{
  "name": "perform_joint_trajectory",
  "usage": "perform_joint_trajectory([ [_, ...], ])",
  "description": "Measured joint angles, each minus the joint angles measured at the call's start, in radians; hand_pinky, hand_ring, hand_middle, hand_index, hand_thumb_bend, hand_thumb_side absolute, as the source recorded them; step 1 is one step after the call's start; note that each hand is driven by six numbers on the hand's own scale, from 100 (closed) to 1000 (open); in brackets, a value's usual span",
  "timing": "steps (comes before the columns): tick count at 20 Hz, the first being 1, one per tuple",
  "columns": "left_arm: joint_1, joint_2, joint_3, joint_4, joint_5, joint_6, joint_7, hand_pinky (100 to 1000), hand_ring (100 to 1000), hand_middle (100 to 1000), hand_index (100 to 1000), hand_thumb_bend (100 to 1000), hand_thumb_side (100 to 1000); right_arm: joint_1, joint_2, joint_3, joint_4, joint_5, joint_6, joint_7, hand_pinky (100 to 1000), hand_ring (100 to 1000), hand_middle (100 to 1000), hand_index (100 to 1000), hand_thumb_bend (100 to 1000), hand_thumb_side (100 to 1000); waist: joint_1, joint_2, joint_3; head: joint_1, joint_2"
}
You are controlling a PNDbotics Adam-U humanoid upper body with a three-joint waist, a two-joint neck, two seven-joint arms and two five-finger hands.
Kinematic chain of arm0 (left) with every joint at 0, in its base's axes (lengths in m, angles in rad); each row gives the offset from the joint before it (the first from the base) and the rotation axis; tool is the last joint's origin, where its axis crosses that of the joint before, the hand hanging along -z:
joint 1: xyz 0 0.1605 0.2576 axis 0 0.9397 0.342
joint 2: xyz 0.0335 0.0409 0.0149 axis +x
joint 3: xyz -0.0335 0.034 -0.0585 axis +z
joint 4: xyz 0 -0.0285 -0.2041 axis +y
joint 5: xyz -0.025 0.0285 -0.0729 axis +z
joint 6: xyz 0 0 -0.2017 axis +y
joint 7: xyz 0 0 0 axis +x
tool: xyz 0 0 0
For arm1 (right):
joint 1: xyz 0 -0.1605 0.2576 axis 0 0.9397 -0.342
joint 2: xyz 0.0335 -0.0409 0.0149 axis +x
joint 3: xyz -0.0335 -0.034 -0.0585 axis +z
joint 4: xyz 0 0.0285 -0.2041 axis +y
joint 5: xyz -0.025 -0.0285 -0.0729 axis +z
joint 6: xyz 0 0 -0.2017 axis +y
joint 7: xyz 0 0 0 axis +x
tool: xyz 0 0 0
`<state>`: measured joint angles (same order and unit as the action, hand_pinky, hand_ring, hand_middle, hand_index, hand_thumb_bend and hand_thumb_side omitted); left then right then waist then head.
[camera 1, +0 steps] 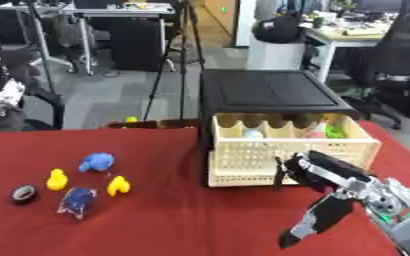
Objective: Pick up objects from table and place into drawer.
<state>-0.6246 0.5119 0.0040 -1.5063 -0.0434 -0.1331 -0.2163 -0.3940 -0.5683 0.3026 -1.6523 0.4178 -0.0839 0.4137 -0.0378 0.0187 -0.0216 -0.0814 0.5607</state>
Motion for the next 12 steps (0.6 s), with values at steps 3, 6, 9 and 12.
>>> perform_joint_trajectory([
  [3, 0.001, 0.0, 0.005, 0.0, 0.0, 0.002, 0.002, 611, 640, 625, 817, 100, 594, -0.001, 0.0, 0.0, 0.048, 0.031, -0.002, 0.005, 100, 100, 106, 591, 1000, 473, 0.002, 0.0, 0.0, 0.0, 0.0],
  [6, 0.004, 0.0, 0.006, -0.001, 0.0, 0.004, 0.005, 611, 640, 624, 817, 100, 600, -0.002, 0.0, -0.001, 0.095, 0.058, -0.003, 0.009, 100, 100, 102, 612, 1000, 477, 0.005, 0.0, 0.001, 0.0, 0.0],
  [9, 0.008, 0.0, 0.007, -0.001, 0.0, 0.004, 0.006, 611, 640, 624, 817, 100, 603, -0.006, 0.001, -0.004, 0.125, 0.086, -0.004, 0.009, 100, 100, 100, 661, 1000, 480, 0.005, 0.0, 0.002, 0.0, 0.0],
  [12, 0.009, 0.0, 0.01, -0.001, 0.001, 0.005, 0.007, 611, 640, 624, 817, 100, 605, -0.01, 0.001, -0.014, 0.144, 0.115, 0.001, 0.003, 100, 100, 100, 674, 1000, 479, 0.005, 0.0, 0.002, 0.0, 0.0],
])
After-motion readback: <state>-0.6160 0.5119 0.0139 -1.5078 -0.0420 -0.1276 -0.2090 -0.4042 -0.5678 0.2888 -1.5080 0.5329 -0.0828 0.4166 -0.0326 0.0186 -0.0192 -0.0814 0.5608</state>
